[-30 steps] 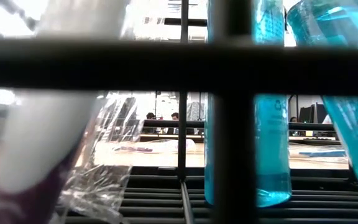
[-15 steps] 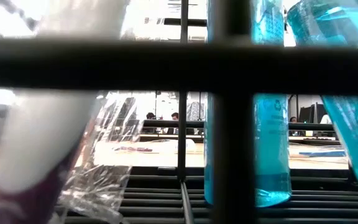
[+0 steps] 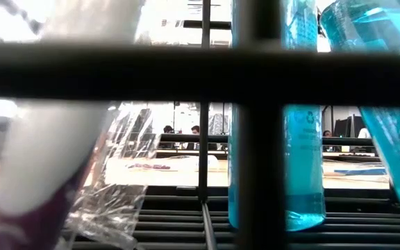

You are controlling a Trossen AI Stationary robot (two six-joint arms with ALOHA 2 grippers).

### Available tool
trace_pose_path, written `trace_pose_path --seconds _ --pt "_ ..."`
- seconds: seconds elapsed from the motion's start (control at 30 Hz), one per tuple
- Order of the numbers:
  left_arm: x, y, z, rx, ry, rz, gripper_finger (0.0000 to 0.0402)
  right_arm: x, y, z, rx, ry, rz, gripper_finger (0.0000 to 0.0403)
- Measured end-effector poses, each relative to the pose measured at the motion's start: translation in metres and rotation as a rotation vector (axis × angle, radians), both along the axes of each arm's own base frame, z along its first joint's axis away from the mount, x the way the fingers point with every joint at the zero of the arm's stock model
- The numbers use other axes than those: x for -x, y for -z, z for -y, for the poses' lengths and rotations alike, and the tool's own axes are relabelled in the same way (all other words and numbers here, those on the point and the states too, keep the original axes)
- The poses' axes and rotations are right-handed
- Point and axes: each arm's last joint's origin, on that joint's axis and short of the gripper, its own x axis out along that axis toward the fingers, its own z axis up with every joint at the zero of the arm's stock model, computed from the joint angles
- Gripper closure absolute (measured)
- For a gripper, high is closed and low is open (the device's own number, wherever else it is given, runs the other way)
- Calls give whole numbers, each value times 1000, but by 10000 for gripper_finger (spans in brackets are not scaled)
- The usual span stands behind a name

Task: Pick & Place toothbrushing station
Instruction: Put the green toothbrush into the black mesh organizer, then put the purple toothbrush into the black mesh organizer

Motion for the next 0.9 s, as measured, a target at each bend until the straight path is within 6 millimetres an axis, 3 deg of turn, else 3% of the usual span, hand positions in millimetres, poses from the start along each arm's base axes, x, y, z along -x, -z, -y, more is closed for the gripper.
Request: trace_pose_path --seconds 0.3,0.67,0.9 --pt "0 0 0 4 -7 1 202 0 1 0 -6 2 -21 316" --pt "0 0 0 5 -12 0 202 1 1 -1 -71 24 -103 198" --pt "0 0 0 1 -12 -1 202 2 1 -2 -106 30 -145 181"
